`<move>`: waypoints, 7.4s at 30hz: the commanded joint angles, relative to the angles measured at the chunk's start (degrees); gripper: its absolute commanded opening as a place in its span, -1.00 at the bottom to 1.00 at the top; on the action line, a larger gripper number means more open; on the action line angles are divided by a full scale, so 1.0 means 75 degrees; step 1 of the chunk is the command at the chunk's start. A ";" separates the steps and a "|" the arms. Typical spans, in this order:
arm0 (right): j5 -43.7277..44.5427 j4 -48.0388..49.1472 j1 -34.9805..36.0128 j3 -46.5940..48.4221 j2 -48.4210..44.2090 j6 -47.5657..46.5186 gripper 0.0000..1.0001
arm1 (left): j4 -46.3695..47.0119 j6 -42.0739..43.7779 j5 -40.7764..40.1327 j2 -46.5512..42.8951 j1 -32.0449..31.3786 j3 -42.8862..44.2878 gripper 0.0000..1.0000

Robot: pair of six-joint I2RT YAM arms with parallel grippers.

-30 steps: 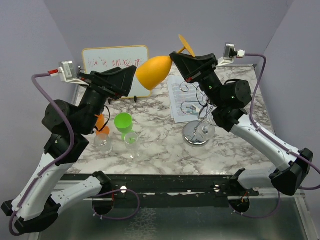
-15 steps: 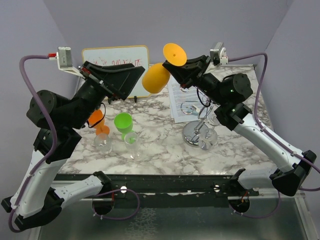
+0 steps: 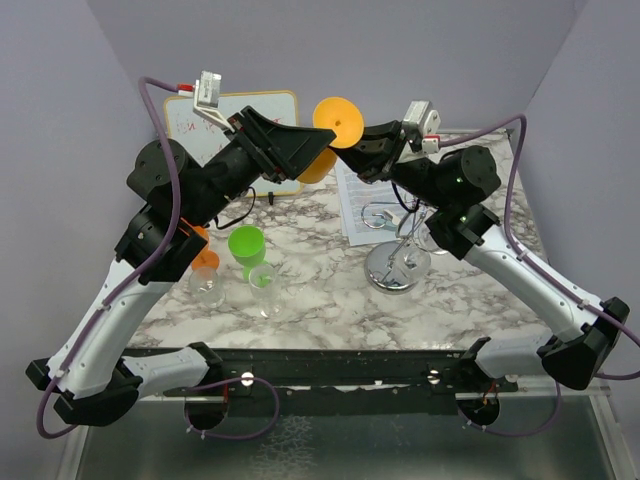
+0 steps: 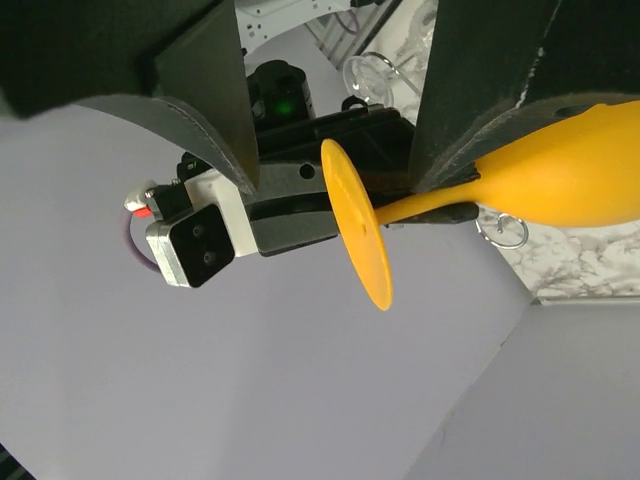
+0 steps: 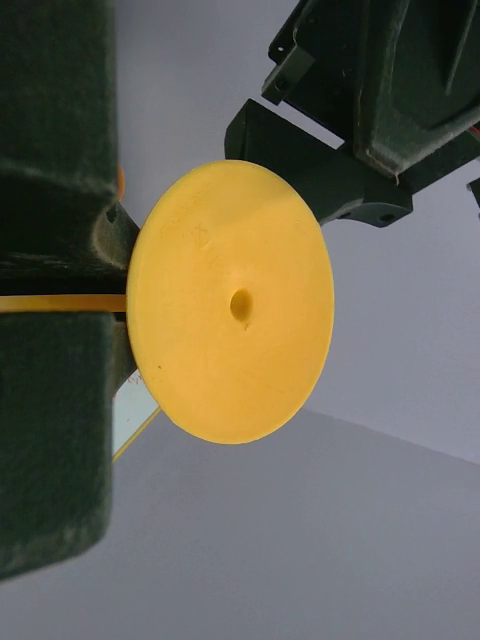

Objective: Place the wine glass upside down on the wine glass rack

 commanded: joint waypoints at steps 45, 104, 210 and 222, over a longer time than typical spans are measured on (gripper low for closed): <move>0.1126 -0.1723 0.0040 -0.1642 -0.3033 0.0941 0.42 | -0.0095 0.0588 -0.1365 0.1544 0.0263 0.0415 -1.00; 0.2796 -0.2170 0.0040 -0.2629 -0.4834 0.2207 0.41 | 0.1238 -0.1790 0.2857 0.5354 0.0289 0.1711 -1.00; 0.2420 -0.8410 0.0040 0.2029 -0.1355 0.2429 0.26 | -0.4584 0.3715 -0.2642 -0.0106 0.1552 -0.2487 0.58; 0.2176 -0.7451 0.0040 0.1990 -0.0561 0.2725 0.21 | -0.4391 0.3008 -0.2633 0.0391 0.1552 -0.3749 0.23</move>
